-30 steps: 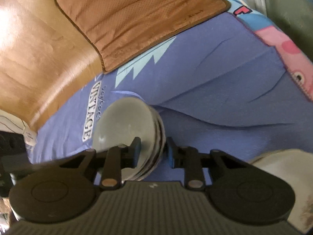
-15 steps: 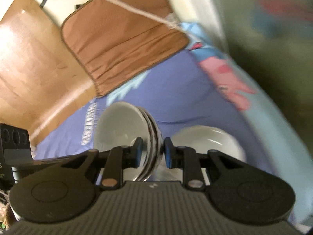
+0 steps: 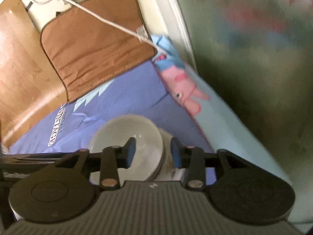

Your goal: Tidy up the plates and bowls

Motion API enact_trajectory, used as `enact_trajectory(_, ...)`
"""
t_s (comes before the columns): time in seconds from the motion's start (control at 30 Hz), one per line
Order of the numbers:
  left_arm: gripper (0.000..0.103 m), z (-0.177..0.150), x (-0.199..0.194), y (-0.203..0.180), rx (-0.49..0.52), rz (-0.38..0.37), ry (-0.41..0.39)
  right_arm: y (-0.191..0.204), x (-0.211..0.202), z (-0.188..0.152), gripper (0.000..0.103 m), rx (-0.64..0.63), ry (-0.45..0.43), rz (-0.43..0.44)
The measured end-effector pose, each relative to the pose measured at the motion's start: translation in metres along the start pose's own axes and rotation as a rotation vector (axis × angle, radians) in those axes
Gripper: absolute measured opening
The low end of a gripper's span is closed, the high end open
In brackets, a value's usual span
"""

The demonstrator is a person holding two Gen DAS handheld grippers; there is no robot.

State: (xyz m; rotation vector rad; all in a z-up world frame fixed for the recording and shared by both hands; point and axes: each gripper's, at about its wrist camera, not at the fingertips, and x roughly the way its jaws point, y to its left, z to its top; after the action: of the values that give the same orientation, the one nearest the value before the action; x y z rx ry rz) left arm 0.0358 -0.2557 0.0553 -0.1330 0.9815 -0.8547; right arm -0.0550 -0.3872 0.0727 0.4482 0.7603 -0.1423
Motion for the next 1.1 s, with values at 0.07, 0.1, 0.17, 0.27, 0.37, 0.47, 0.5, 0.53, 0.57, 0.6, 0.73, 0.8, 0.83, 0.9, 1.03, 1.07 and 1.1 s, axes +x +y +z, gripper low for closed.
enact_trajectory(0.07, 0.058, -0.003, -0.007, 0.001, -0.002, 0.004, -0.01, 0.0, -0.004, -0.001, 0.044, -0.014, -0.029, -0.014)
enact_trajectory(0.1, 0.058, -0.005, -0.01, 0.002, 0.002, 0.01, -0.017, -0.001, -0.007, -0.001, 0.044, -0.014, -0.043, -0.02)
enact_trajectory(0.17, 0.058, -0.013, -0.02, 0.004, 0.024, 0.033, -0.033, -0.002, -0.016, -0.005, 0.044, -0.006, -0.081, -0.026)
enact_trajectory(0.27, 0.059, -0.03, -0.039, 0.003, 0.081, 0.088, -0.075, 0.004, -0.039, -0.019, 0.044, -0.014, -0.16, -0.024)
enact_trajectory(0.37, 0.064, -0.051, -0.059, 0.003, 0.147, 0.152, -0.122, 0.015, -0.06, -0.042, 0.047, -0.031, -0.228, -0.024)
enact_trajectory(0.47, 0.065, -0.073, -0.077, 0.007, 0.192, 0.213, -0.164, 0.029, -0.072, -0.075, 0.054, -0.053, -0.262, -0.028)
enact_trajectory(0.5, 0.067, -0.079, -0.081, 0.009, 0.201, 0.232, -0.176, 0.034, -0.075, -0.086, 0.056, -0.054, -0.265, -0.028)
enact_trajectory(0.53, 0.069, -0.086, -0.088, 0.012, 0.208, 0.25, -0.191, 0.038, -0.076, -0.098, 0.057, -0.051, -0.263, -0.025)
enact_trajectory(0.57, 0.075, -0.094, -0.096, 0.014, 0.212, 0.268, -0.21, 0.044, -0.077, -0.107, 0.059, -0.043, -0.26, -0.021)
enact_trajectory(0.6, 0.078, -0.101, -0.103, 0.017, 0.215, 0.283, -0.228, 0.048, -0.077, -0.117, 0.062, -0.035, -0.257, -0.017)
enact_trajectory(0.73, 0.081, -0.128, -0.128, 0.025, 0.235, 0.328, -0.269, 0.067, -0.077, -0.153, 0.068, 0.001, -0.251, -0.008)
enact_trajectory(0.8, 0.095, -0.143, -0.142, 0.025, 0.239, 0.351, -0.288, 0.073, -0.078, -0.17, 0.074, 0.033, -0.249, 0.002)
enact_trajectory(0.83, 0.098, -0.15, -0.146, 0.025, 0.238, 0.36, -0.299, 0.075, -0.079, -0.176, 0.075, 0.047, -0.25, 0.007)
enact_trajectory(0.9, 0.103, -0.162, -0.154, 0.023, 0.243, 0.385, -0.315, 0.081, -0.081, -0.187, 0.079, 0.078, -0.253, 0.018)
enact_trajectory(1.03, 0.103, -0.18, -0.166, 0.02, 0.247, 0.435, -0.319, 0.095, -0.085, -0.204, 0.093, 0.098, -0.256, 0.035)
enact_trajectory(1.07, 0.103, -0.183, -0.168, 0.019, 0.246, 0.451, -0.322, 0.098, -0.086, -0.206, 0.095, 0.087, -0.254, 0.039)
enact_trajectory(1.1, 0.103, -0.185, -0.17, 0.018, 0.246, 0.463, -0.324, 0.102, -0.087, -0.209, 0.096, 0.07, -0.254, 0.043)
